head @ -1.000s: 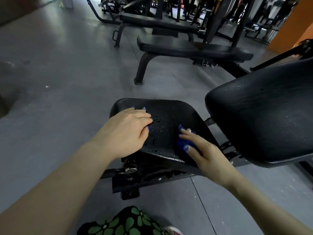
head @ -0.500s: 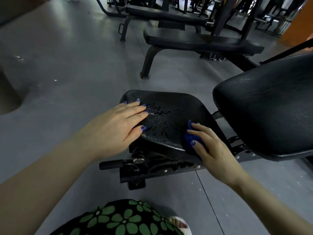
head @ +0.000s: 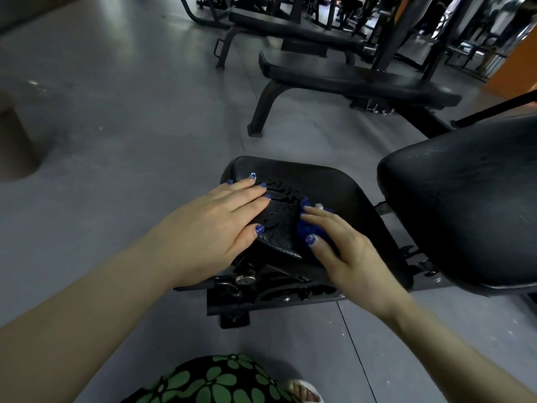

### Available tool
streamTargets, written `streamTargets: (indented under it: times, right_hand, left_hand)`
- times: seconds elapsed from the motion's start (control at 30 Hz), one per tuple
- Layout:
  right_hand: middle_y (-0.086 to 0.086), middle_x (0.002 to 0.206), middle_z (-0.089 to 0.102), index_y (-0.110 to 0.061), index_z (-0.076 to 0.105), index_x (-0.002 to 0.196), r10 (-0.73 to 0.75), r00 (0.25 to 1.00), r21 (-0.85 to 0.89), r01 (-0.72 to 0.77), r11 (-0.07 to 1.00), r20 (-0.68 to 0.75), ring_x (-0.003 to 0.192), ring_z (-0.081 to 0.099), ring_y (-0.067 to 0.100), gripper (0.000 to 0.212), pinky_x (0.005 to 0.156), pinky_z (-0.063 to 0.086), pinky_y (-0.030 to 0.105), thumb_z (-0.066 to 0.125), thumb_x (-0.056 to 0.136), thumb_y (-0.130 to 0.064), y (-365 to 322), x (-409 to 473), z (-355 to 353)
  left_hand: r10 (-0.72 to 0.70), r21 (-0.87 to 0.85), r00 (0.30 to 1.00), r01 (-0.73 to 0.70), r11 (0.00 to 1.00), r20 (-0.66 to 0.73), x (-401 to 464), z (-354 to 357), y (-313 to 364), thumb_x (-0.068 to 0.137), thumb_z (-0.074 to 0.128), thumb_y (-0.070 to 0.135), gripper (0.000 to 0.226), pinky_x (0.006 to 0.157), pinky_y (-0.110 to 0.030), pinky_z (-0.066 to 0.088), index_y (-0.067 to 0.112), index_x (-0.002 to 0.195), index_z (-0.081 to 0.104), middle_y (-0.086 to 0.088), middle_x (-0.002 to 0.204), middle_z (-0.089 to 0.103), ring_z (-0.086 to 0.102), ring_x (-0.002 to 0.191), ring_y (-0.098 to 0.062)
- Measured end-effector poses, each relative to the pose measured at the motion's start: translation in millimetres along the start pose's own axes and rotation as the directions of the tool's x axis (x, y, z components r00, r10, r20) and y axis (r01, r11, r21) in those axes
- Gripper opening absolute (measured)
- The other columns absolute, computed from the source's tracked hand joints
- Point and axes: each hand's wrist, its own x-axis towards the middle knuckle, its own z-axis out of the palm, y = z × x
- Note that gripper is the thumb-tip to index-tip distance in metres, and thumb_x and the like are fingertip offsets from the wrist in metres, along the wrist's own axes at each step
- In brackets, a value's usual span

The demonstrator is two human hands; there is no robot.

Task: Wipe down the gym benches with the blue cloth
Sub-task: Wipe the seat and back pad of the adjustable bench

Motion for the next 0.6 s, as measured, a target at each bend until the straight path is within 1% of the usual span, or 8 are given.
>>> streamTargets:
  times: [0.07, 0.13, 0.23, 0.3, 0.37, 0.43, 0.5, 0.6]
  right_hand:
    - [-0.013, 0.147, 0.044, -0.019, 0.052, 0.138, -0.072, 0.996, 0.008, 0.072, 0.997, 0.042, 0.137, 0.033, -0.006, 0.042, 0.111, 0.026, 0.010, 0.053, 0.098, -0.031, -10, 8, 10]
    - [-0.014, 0.146, 0.045, -0.021, 0.053, 0.137, -0.089, 0.993, 0.056, 0.085, 0.995, 0.075, 0.138, 0.033, -0.006, 0.041, 0.112, 0.025, 0.010, 0.053, 0.097, -0.032, -5, 9, 5]
    - [-0.018, 0.144, 0.046, -0.027, 0.054, 0.133, -0.024, 0.994, 0.078, 0.016, 0.997, 0.105, 0.135, 0.029, -0.014, 0.037, 0.109, 0.022, 0.005, 0.051, 0.097, -0.034, 17, 12, -13]
    - [-0.018, 0.146, 0.043, -0.029, 0.053, 0.134, 0.020, 0.991, 0.040, -0.025, 0.999, 0.131, 0.134, 0.027, -0.017, 0.038, 0.111, 0.022, 0.006, 0.050, 0.097, -0.034, 26, 33, -17]
    - [-0.017, 0.147, 0.040, -0.026, 0.051, 0.137, 0.042, 0.988, 0.009, -0.044, 0.999, 0.152, 0.137, 0.026, -0.010, 0.037, 0.113, 0.019, 0.010, 0.048, 0.100, -0.029, 25, 71, -11]
    - [-0.012, 0.147, 0.044, -0.024, 0.050, 0.139, 0.053, 0.987, -0.044, -0.047, 0.998, 0.153, 0.139, 0.033, 0.003, 0.037, 0.107, 0.021, 0.011, 0.043, 0.103, -0.031, 17, 115, 1]
    - [-0.004, 0.142, 0.052, -0.023, 0.051, 0.138, 0.087, 0.985, -0.054, -0.080, 0.995, 0.150, 0.133, 0.044, 0.014, 0.037, 0.101, 0.028, 0.017, 0.040, 0.104, -0.034, 8, 152, 13]
    - [0.001, 0.132, 0.060, -0.023, 0.055, 0.133, 0.120, 0.981, -0.040, -0.115, 0.993, 0.149, 0.124, 0.051, 0.019, 0.036, 0.094, 0.033, 0.022, 0.039, 0.104, -0.036, 4, 171, 18]
  left_hand:
    - [-0.006, 0.000, 1.000, 0.006, 1.000, -0.005, 0, 1, 0, 0.099, 0.013, 0.048, 0.062, 0.118, -0.022, 0.002, 0.017, 0.150, 0.033, 0.004, 0.158, 0.025, 0.007, 0.148, -0.007]
    - [0.000, -0.006, 1.000, 0.000, 1.000, -0.004, 0, 2, -1, 0.099, 0.013, 0.048, 0.063, 0.119, -0.026, 0.007, 0.017, 0.149, 0.033, 0.003, 0.158, 0.025, 0.008, 0.148, -0.008]
    - [-0.001, -0.009, 1.000, 0.001, 1.000, -0.009, -1, 5, -3, 0.099, 0.014, 0.048, 0.062, 0.119, -0.027, 0.008, 0.016, 0.149, 0.033, 0.002, 0.157, 0.027, 0.009, 0.148, -0.009]
    - [-0.001, -0.004, 1.000, 0.001, 1.000, -0.015, -1, 5, -3, 0.100, 0.016, 0.046, 0.060, 0.119, -0.025, 0.007, 0.015, 0.148, 0.035, 0.001, 0.156, 0.030, 0.012, 0.148, -0.011]
    - [0.007, 0.004, 1.000, -0.007, 1.000, -0.012, 0, 4, -2, 0.101, 0.019, 0.044, 0.059, 0.118, -0.025, 0.004, 0.012, 0.147, 0.037, -0.002, 0.155, 0.033, 0.015, 0.147, -0.013]
    - [0.014, 0.015, 1.000, -0.013, 1.000, -0.012, 0, 4, -3, 0.102, 0.020, 0.043, 0.058, 0.118, -0.026, 0.003, 0.011, 0.146, 0.038, -0.003, 0.154, 0.034, 0.017, 0.147, -0.015]
    - [0.016, 0.016, 1.000, -0.016, 1.000, -0.006, 0, 6, -4, 0.102, 0.019, 0.044, 0.058, 0.119, -0.027, 0.007, 0.012, 0.147, 0.037, -0.002, 0.155, 0.033, 0.016, 0.147, -0.015]
    - [0.013, 0.008, 1.000, -0.013, 1.000, -0.009, 0, 6, -5, 0.101, 0.016, 0.047, 0.060, 0.120, -0.030, 0.012, 0.014, 0.148, 0.036, 0.000, 0.156, 0.030, 0.014, 0.148, -0.012]
